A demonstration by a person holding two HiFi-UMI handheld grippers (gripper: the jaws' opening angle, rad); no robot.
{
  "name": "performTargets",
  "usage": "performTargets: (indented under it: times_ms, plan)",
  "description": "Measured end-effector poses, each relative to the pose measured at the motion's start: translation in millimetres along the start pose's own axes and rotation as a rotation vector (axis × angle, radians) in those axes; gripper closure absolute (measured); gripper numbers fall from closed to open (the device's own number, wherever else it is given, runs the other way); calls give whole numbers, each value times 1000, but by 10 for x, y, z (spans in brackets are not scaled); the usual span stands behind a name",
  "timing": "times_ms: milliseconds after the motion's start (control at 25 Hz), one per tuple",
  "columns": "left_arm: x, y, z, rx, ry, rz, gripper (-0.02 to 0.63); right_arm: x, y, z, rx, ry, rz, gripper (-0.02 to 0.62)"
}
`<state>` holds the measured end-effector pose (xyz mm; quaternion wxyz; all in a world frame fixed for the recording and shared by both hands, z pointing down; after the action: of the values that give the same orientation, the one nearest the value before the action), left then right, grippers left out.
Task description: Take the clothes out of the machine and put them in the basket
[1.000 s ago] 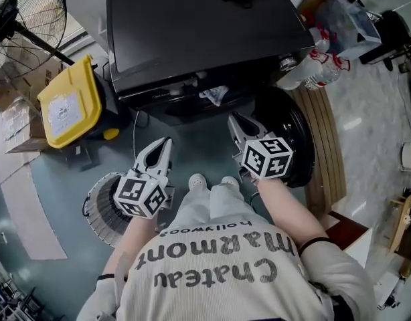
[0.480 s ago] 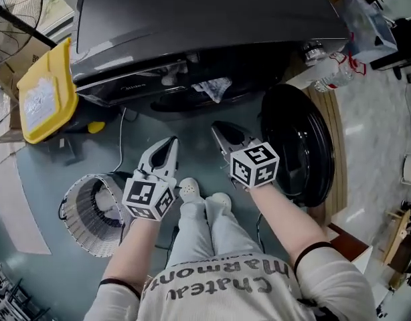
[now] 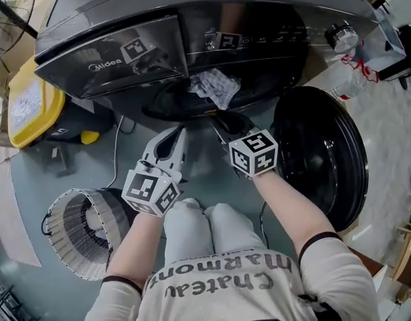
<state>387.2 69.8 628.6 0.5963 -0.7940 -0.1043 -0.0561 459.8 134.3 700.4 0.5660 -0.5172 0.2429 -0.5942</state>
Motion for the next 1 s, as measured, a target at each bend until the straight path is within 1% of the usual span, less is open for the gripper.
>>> performTargets:
  times_ms: [40,80,280,400,480,560,720,800,880,1000]
  plan:
    - [28,-32,-16,3,0,14,598,67,-41,78,-16,-2,-6,440]
    - [57,-73,-32,4,-2,22,598,134,-80,155,-34,-3,-13,390]
    - [243,-306,-175,26,-20,24,598,424,-162,536,-127,-27,-21,390]
    - [332,-351,-260,35,-26,52,598,535,-117,738,-171,-46,-7,388]
    - [321,-365,-284,41,-28,78,598,590,-109,842,-191,-62,-5,371]
    - [292,-387,-293,42,-32,91,598,652,-110,940,-205,-82,-16,339]
    - [246,-473,-269,61,-48,67,598,747,-106,1098,-287,-149,-86,289]
    - [215,-477,-285,63,-39,62,598,811,-106,1154,-274,-163,-105,264]
    - [182,-444,-328,52,-10,84,598,898,-107,1209,-240,-166,-108,249]
    - [171,-441,-377,26,21,116,598,1036,-144,1340,-201,-197,-123,239]
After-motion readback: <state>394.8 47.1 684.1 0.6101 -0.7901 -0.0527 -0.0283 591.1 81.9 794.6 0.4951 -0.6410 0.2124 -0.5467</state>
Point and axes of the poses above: the fingertips, and each gripper's own axes: x forward along the fingers, z to its right, y out of its top, the point moved 1 cm from there along -x, backward along the fingers, and after that the axes turned 11 degrees about y, right-handed, at the moved point
